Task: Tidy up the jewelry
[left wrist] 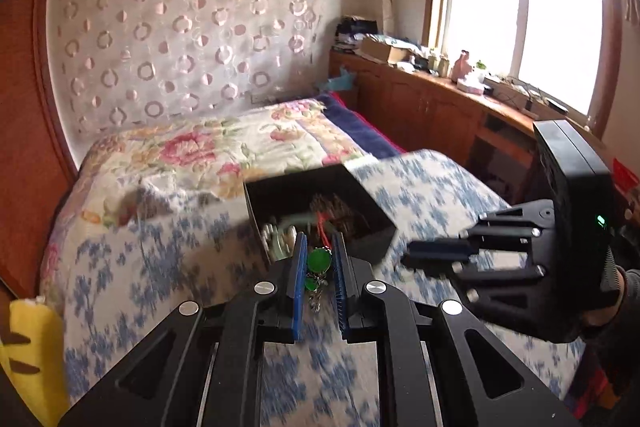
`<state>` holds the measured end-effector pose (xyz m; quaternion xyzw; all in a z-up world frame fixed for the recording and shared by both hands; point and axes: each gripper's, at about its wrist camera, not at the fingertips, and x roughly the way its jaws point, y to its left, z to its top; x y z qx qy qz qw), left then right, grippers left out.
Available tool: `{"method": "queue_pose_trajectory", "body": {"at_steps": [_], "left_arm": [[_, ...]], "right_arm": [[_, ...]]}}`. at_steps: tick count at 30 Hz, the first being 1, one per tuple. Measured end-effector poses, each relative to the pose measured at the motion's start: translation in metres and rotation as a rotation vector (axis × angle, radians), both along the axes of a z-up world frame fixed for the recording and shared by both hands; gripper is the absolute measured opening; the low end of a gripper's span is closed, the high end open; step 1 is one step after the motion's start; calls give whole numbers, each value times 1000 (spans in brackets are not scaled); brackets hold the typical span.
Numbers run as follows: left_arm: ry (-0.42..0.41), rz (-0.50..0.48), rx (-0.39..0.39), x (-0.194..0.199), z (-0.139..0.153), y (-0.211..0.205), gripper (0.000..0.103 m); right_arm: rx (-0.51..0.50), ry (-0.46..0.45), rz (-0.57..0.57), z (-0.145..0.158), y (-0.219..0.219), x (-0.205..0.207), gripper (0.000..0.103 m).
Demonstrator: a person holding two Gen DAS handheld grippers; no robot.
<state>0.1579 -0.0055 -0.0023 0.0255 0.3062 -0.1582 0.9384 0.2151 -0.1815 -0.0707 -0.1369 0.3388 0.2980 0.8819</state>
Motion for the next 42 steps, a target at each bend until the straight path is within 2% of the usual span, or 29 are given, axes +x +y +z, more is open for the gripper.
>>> {"method": "queue_pose_trajectory", "body": {"at_steps": [6, 9, 11, 13, 19, 20, 21, 25, 26, 29, 32, 33, 37, 40, 42], "left_arm": [[-11, 19, -15, 38, 7, 2, 12], [4, 27, -10, 55, 1, 0, 12], [9, 28, -11, 62, -2, -2, 12], [9, 28, -8, 66, -3, -6, 12], [-4, 54, 16, 71, -1, -10, 13], [-6, 62, 23, 71, -1, -8, 19], [-11, 70, 26, 68, -1, -8, 29], [-11, 91, 37, 51, -3, -8, 46], [-12, 93, 37, 48, -3, -7, 55], [-21, 107, 45, 29, 0, -6, 65], [-45, 139, 60, 5, 3, -4, 85], [-49, 152, 64, -4, 4, -3, 90], [-62, 188, 76, -35, 6, -2, 95], [-53, 207, 89, -51, 4, -3, 95], [-49, 226, 88, -61, 2, -2, 95]], "right_arm": [[36, 10, -44, 3, -2, 54, 13], [67, 28, -51, 2, -3, 65, 13], [79, 43, -49, 0, -3, 71, 17], [87, 42, -43, 1, -3, 71, 34], [99, 22, -40, 10, -8, 59, 34], [103, 14, -43, 13, -10, 54, 34], [107, 9, -47, 15, -13, 50, 34], [137, -22, -84, 27, -26, 26, 38], [147, -30, -90, 30, -28, 19, 39], [173, -53, -113, 38, -37, -4, 43], [200, -73, -150, 47, -47, -29, 58], [204, -88, -167, 50, -50, -39, 66], [210, -150, -225, 61, -62, -70, 91], [219, -178, -261, 66, -69, -87, 101], [207, -192, -282, 66, -71, -97, 101]]}}
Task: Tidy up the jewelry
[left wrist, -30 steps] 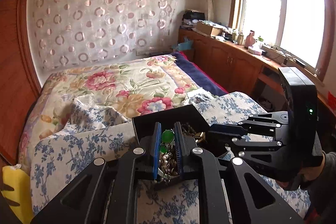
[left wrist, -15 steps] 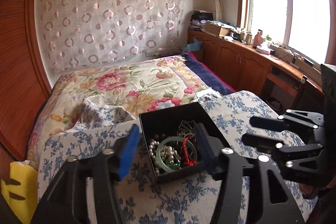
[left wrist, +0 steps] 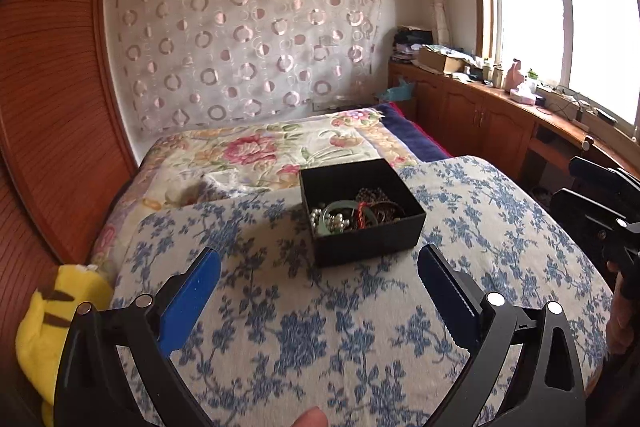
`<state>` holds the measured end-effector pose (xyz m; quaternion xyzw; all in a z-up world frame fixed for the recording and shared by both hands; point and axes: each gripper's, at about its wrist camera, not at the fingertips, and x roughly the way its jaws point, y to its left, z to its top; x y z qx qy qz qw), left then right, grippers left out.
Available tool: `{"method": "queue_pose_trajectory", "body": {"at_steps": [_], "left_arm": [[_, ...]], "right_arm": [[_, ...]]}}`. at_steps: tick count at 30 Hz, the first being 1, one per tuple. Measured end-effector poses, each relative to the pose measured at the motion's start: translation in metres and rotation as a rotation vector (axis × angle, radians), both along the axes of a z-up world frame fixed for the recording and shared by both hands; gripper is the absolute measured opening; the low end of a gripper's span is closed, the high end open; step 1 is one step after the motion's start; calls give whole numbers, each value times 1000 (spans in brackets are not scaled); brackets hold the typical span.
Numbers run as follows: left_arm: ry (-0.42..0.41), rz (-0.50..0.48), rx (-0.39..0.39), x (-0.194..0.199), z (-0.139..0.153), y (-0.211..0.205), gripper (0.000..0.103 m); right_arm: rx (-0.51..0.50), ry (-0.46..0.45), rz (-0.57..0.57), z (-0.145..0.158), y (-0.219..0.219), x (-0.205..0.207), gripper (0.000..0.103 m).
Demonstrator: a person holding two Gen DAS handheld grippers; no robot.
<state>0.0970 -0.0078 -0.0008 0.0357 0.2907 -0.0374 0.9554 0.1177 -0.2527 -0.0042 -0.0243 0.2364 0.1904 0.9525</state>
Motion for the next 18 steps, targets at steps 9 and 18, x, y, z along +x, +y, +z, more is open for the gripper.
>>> {"method": "queue_pose_trajectory", "body": {"at_steps": [9, 18], "left_arm": [[-5, 29, -44, -25, -1, 9, 95], [-28, 34, -40, -32, 1, 9, 95]], "right_arm": [[-15, -7, -70, -2, -5, -14, 101], [-5, -2, -80, -10, -7, -15, 101]]}}
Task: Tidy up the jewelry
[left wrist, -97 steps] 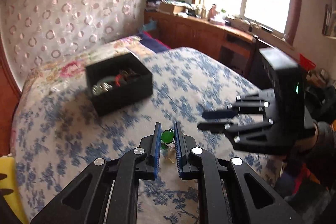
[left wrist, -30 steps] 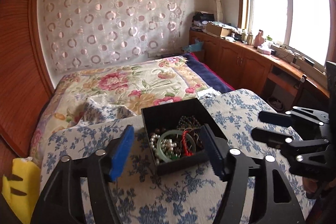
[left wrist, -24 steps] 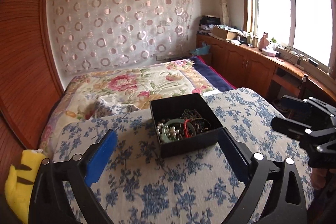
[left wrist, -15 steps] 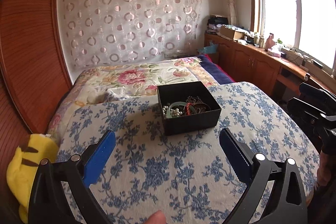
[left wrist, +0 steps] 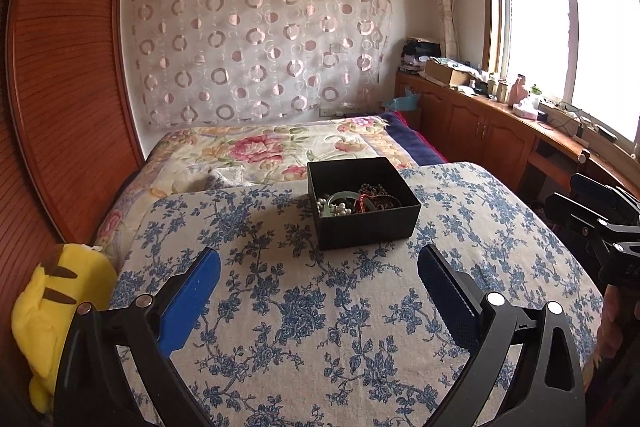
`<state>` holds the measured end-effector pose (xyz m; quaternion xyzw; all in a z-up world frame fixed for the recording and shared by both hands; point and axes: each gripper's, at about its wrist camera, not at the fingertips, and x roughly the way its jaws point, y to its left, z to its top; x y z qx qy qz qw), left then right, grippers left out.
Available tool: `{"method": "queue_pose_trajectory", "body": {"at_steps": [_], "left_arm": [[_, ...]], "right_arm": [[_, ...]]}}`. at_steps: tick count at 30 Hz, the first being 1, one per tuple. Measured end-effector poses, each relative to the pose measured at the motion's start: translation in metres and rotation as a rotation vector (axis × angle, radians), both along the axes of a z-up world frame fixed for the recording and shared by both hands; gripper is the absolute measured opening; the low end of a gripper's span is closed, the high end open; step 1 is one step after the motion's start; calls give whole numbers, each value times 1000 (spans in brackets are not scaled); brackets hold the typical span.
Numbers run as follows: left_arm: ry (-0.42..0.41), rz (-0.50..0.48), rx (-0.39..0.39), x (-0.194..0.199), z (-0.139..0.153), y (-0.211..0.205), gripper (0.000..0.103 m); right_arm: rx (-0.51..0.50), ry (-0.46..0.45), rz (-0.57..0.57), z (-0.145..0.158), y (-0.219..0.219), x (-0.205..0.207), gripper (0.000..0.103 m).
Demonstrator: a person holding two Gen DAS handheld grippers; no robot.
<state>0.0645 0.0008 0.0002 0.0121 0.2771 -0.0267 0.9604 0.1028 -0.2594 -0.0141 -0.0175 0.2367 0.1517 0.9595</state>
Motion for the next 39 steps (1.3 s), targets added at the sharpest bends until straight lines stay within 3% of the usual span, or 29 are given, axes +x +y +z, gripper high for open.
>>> {"method": "queue_pose_trajectory", "body": {"at_steps": [39], "left_arm": [[-32, -1, -12, -14, 13, -2, 95]], "right_arm": [[9, -6, -3, 5, -1, -3, 101]]}}
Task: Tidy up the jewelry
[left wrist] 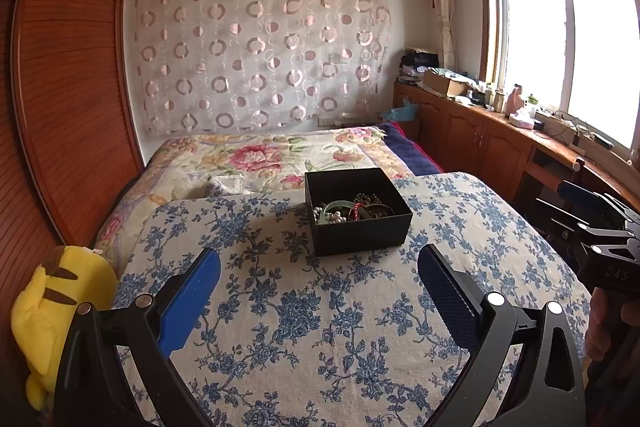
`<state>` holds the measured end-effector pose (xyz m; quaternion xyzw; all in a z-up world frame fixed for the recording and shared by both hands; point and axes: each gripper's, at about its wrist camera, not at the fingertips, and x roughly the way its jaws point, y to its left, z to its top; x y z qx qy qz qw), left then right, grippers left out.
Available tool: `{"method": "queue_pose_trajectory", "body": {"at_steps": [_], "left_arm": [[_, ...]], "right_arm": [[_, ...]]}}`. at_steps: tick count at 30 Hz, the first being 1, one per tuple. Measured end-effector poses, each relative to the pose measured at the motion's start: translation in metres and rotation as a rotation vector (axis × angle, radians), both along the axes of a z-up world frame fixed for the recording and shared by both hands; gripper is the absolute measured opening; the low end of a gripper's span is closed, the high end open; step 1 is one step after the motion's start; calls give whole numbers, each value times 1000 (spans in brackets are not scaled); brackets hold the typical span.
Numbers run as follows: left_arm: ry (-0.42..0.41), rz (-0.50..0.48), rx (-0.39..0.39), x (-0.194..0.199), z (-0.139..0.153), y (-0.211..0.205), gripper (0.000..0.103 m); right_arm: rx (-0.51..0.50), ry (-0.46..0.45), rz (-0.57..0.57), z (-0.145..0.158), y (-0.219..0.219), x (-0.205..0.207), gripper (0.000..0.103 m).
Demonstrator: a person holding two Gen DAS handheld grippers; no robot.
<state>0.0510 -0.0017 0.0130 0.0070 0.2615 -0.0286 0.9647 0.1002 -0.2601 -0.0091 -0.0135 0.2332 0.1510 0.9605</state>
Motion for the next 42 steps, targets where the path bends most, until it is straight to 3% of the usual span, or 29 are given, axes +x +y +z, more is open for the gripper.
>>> {"method": "queue_pose_trajectory", "body": {"at_steps": [42], "left_arm": [[-14, 2, -3, -2, 6, -2, 95]], "right_arm": [[13, -14, 0, 4, 5, -5, 101]]}}
